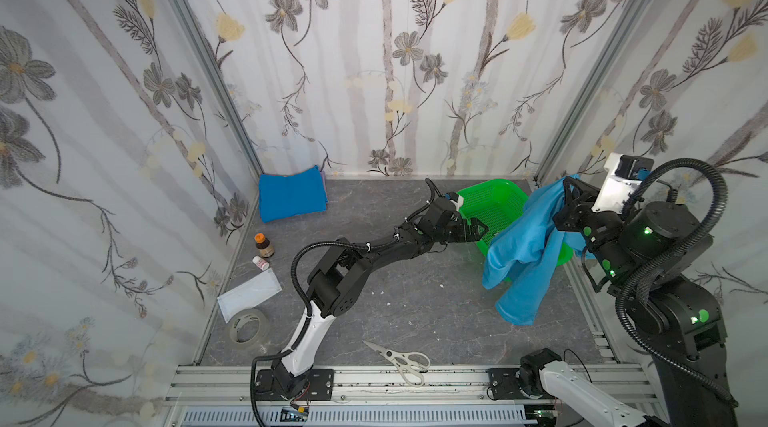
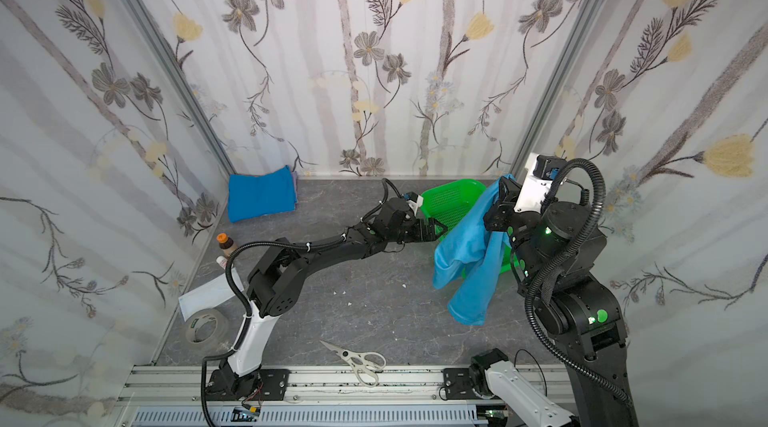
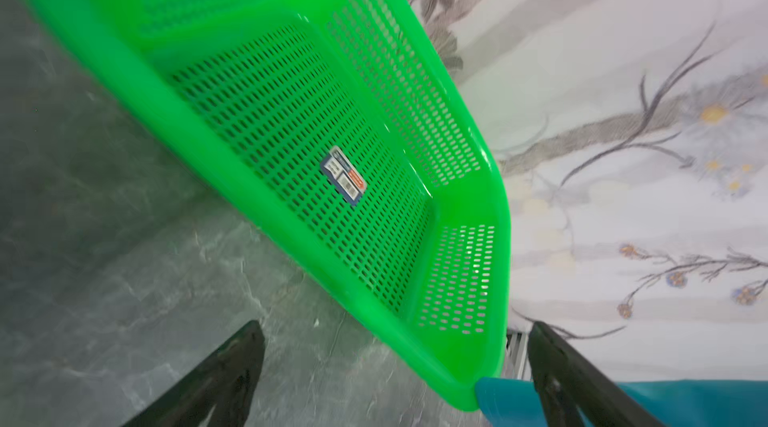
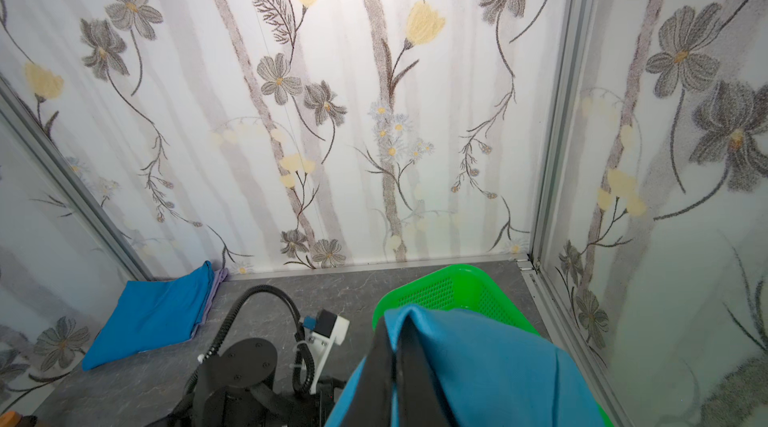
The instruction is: Fold and stack the t-shirts
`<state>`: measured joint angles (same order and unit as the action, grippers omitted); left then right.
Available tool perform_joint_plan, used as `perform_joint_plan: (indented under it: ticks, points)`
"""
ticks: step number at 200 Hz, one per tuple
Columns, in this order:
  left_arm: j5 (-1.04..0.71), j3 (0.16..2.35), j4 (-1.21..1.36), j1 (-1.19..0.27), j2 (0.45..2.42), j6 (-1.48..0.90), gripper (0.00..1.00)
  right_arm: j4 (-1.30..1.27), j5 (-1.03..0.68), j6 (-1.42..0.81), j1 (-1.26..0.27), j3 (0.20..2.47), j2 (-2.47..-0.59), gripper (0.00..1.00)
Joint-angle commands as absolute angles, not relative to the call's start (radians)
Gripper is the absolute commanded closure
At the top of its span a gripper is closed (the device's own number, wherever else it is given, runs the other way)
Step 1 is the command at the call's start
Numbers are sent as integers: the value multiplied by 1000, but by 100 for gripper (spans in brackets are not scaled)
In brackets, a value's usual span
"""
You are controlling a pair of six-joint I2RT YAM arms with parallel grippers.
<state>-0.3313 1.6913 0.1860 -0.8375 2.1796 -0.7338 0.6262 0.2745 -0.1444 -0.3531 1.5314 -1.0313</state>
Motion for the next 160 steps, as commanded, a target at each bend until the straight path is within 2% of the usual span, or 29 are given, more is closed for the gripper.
perform_joint_plan:
  ticks: [1, 23, 39, 87, 115, 142, 149, 157, 160]
  points:
    - [-246, 1624, 169, -786, 2092, -726, 0, 617, 139, -123, -354, 1492, -1027, 100]
    - [-215, 1398, 184, -704, 1928, -728, 0, 553, -26, -120, -377, 1432, -1056, 100]
    - [-189, 1226, 176, -649, 1776, -709, 0, 484, -70, -136, -436, 1393, -1097, 100]
    - [-25, 919, -146, -519, 1290, -610, 0, 257, -152, -165, -657, 1469, -1395, 100]
    - [32, 836, -328, -383, 1026, -635, 0, 166, -143, -207, -720, 1597, -1527, 100]
    - [28, 844, -406, -307, 897, -585, 0, 121, 5, -264, -713, 1507, -1486, 100]
    - [29, 861, -422, -302, 896, -571, 0, 124, 81, -292, -702, 1449, -1455, 89]
    - [24, 879, -431, -301, 906, -558, 0, 126, 174, -346, -675, 1366, -1406, 54]
    - [19, 885, -431, -301, 913, -553, 0, 124, 210, -373, -660, 1329, -1384, 45]
